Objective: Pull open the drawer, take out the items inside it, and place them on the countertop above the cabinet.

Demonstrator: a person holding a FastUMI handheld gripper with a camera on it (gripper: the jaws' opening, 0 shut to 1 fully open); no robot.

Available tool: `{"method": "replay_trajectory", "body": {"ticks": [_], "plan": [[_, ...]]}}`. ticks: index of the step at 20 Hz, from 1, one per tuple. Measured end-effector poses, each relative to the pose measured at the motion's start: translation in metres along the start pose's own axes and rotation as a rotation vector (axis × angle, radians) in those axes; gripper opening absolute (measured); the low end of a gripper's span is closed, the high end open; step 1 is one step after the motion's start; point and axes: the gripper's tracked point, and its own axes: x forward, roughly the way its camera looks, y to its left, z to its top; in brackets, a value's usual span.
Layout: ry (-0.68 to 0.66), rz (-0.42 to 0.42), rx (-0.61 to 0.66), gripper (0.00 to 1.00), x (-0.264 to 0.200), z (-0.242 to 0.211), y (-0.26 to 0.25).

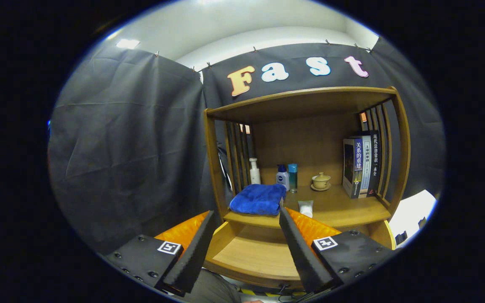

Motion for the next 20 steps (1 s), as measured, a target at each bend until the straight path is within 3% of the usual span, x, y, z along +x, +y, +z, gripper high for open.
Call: {"method": "replay_trajectory", "body": {"ticks": [10,20], "plan": [[-0.08,-0.231,-0.103,0.98,-0.034,-0.059,-0.026],[-0.033,-0.292,-0.098,0.98,-0.048,-0.129,-0.035]]}}
